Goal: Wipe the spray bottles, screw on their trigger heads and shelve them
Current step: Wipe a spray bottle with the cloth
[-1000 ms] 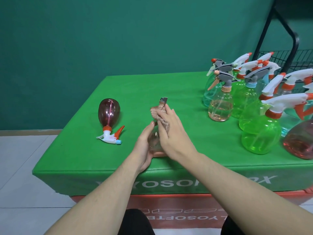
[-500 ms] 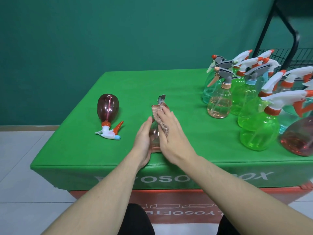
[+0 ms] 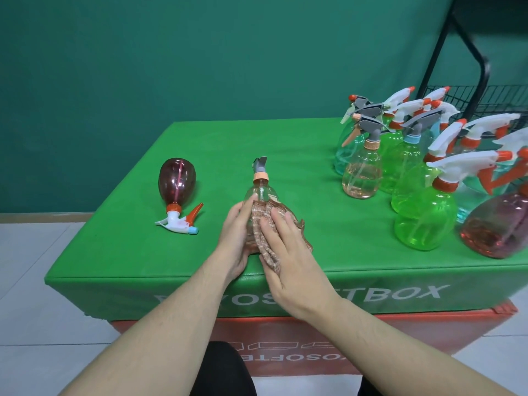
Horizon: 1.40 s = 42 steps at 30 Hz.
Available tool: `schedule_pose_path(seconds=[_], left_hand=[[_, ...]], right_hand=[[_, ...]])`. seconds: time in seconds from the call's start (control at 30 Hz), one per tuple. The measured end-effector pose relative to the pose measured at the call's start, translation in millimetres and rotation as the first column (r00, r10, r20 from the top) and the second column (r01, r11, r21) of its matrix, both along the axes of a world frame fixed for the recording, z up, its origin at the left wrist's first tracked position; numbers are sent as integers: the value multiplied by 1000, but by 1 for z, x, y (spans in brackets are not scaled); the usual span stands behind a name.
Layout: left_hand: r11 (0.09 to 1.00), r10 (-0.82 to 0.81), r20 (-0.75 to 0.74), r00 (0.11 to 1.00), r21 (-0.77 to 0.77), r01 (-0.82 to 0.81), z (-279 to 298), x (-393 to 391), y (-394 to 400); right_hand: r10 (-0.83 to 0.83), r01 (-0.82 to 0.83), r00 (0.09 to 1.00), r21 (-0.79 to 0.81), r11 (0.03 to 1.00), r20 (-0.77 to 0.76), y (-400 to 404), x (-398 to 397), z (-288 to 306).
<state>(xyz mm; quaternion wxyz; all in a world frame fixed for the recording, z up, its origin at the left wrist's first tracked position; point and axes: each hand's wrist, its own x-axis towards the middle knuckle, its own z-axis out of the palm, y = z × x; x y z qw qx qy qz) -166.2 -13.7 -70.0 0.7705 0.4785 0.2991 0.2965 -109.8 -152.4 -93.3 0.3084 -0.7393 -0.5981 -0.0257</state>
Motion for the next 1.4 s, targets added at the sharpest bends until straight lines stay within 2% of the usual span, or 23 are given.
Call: schedule_pose_path(seconds=[0.23, 0.53, 0.63, 0.77, 0.83, 0.93, 1.03, 1.23, 1.4], left_hand=[[1000, -15, 76, 997, -17, 16, -4, -1, 3], [995, -91, 32, 995, 45, 89, -5, 0, 4], [995, -99, 7, 995, 35, 98, -2, -1, 5], [993, -117, 12, 993, -31, 117, -3, -3, 8], [993, -115, 2, 993, -38, 115, -4, -3, 9], [994, -103, 1, 995, -28, 103, -4, -2, 7], [998, -54, 14, 998, -31, 54, -4, -1, 5], [995, -14, 121, 993, -96, 26, -11, 3, 8], [994, 17, 105, 994, -107, -6, -6, 1, 7]], right_hand=[[-30, 30, 999, 2, 1000, 17, 8, -6, 8], [-156, 155, 988, 77, 985, 2, 59, 11, 39], [-139, 149, 977, 50, 988, -163, 71, 16, 56], [-161, 193, 909, 47, 980, -385, 83, 23, 60], [-170, 207, 891, 42, 977, -422, 82, 22, 56], [-133, 178, 922, 93, 980, -363, 73, 15, 49], [-71, 105, 969, 137, 985, -236, 59, 9, 38], [-36, 39, 995, 39, 998, -89, 24, -6, 11], [-20, 19, 999, -12, 1000, -39, 6, -11, 3]])
